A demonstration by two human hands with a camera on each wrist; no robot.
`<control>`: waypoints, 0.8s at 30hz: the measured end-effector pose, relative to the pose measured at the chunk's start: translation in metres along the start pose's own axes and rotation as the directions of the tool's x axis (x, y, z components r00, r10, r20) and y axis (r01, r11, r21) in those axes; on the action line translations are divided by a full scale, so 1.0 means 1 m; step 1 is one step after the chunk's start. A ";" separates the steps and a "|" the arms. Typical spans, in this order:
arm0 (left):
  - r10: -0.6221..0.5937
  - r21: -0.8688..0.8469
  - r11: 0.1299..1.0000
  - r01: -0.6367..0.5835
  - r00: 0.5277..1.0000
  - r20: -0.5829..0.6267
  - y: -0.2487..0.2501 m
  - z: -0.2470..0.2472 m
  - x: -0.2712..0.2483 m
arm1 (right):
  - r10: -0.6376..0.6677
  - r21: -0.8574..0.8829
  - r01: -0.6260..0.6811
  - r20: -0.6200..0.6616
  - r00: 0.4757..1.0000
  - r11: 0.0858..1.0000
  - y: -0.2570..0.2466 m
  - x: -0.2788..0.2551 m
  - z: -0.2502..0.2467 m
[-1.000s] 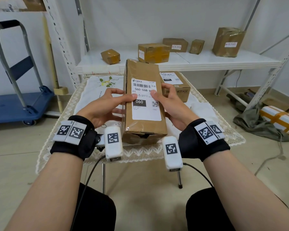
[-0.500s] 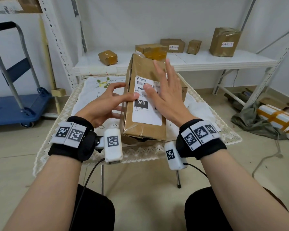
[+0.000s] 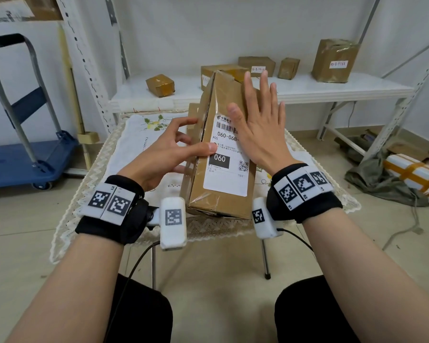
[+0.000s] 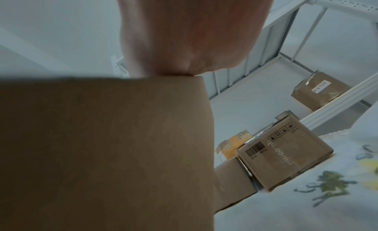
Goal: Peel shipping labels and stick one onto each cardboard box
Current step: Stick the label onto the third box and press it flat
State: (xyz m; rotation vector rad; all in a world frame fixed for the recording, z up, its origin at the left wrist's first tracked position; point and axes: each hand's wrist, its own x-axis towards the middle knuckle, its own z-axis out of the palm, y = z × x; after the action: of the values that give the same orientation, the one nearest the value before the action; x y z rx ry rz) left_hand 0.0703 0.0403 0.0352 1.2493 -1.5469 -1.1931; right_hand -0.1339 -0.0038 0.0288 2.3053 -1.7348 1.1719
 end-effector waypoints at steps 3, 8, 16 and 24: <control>-0.010 0.005 1.000 0.010 1.000 -0.002 -0.001 0.001 0.001 | 0.067 0.043 -0.068 0.004 0.998 0.997 0.007 0.003 -0.001; -0.028 0.002 1.000 0.028 1.000 -0.011 -0.001 0.000 0.001 | 0.072 0.092 -0.071 -0.002 0.997 0.993 0.001 0.001 -0.003; -0.050 -0.003 0.999 0.050 0.999 -0.022 -0.001 0.002 -0.002 | -0.091 0.006 0.091 0.068 0.993 0.996 -0.010 -0.009 0.003; -0.038 -0.002 0.999 0.038 0.999 -0.013 -0.001 0.003 0.000 | -0.028 0.008 0.028 0.096 0.995 1.000 -0.002 -0.002 0.008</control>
State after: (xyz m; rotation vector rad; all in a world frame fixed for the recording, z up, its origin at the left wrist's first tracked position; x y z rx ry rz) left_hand 0.0680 0.0406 0.0337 1.2881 -1.5178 -1.2081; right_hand -0.1281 -0.0047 0.0230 2.4196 -1.7247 1.0810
